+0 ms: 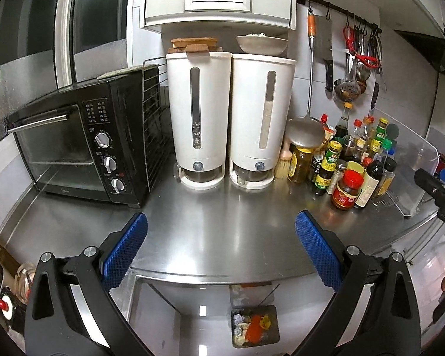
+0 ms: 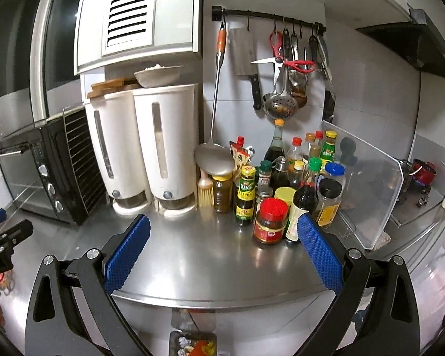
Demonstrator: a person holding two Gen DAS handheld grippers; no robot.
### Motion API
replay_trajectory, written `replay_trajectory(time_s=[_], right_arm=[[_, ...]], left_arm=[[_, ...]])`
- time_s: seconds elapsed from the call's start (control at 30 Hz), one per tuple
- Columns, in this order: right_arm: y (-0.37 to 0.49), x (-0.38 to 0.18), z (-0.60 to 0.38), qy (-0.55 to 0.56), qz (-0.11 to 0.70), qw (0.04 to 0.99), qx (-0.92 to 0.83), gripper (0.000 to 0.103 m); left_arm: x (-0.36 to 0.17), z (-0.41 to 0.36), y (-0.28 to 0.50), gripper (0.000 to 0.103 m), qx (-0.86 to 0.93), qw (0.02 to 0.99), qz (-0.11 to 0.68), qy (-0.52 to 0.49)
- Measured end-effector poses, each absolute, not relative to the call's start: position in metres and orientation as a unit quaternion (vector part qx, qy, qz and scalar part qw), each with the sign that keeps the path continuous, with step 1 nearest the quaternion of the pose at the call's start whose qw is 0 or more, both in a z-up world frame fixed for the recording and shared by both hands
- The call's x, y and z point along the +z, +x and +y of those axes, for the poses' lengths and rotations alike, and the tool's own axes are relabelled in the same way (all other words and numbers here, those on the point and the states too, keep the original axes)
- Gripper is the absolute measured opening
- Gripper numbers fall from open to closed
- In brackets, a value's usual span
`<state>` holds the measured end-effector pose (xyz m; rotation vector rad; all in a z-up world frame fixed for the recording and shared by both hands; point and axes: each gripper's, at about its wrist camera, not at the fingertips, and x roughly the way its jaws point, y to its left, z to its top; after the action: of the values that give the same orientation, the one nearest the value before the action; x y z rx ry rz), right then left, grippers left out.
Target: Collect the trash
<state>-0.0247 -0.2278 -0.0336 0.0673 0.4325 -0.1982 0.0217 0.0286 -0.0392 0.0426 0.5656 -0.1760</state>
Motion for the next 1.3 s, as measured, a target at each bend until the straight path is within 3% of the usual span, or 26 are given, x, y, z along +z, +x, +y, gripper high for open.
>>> replay_trajectory(time_s=[1.3], right_arm=[[-0.003,-0.040,-0.226,0.039,0.229,0.970,-0.073,0.100]], left_arm=[[-0.041,0.022,0.036,0.095,-0.079,0.955,0.284,0.028]])
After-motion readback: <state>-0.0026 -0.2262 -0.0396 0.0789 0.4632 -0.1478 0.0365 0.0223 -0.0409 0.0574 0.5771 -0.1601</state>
